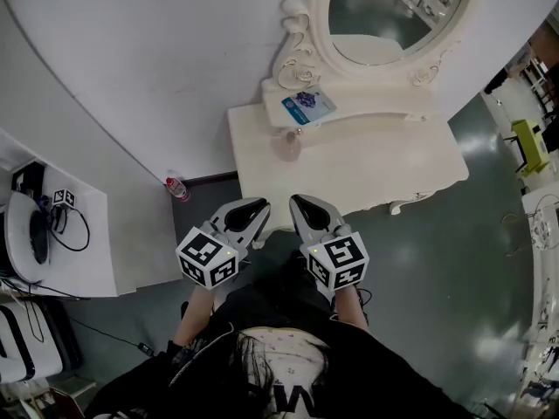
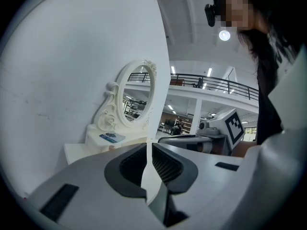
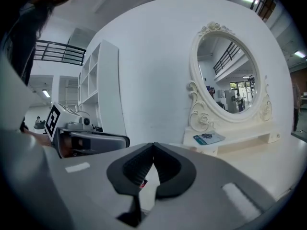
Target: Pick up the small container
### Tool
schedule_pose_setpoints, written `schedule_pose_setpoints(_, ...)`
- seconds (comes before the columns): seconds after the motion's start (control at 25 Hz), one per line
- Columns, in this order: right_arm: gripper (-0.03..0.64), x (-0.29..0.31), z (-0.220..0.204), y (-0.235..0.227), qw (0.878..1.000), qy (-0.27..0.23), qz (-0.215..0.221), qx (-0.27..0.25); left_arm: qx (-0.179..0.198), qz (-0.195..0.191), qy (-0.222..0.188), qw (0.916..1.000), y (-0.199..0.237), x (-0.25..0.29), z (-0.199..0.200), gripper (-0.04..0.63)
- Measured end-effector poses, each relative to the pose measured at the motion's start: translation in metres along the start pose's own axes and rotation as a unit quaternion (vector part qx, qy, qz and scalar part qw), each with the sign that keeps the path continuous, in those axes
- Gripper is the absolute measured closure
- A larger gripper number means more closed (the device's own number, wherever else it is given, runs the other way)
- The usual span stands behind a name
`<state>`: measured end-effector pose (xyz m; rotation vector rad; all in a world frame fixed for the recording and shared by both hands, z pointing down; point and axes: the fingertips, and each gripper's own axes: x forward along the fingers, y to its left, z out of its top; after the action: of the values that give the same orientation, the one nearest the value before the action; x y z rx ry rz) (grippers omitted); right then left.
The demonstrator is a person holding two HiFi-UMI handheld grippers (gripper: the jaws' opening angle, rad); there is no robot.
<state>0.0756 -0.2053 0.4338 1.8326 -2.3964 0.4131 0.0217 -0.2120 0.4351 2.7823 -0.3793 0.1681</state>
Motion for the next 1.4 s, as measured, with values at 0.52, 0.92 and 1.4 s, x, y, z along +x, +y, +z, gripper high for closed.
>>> schedule_pose_setpoints(0.52,0.606,0.07,0.003,-0.067,0.996,0.046,0.081,-0.016,-0.027,0.082,0.007,0.9963,0.047,0.063,0.007,0.583)
schedule_pose_setpoints(0.92,0.606,0.11,-0.03,-0.119,0.989,0.094,0.097,-0.067,-0.045,0.141,0.022,0.9888,0.069,0.081,-0.004,0.583)
schedule_pose_setpoints(1.4,0.477,0.165,-0.076,-0.157,0.97,0.164,0.134,-0.123,-0.051,0.192,0.024,0.9798,0.083,0.093,-0.009,0.571)
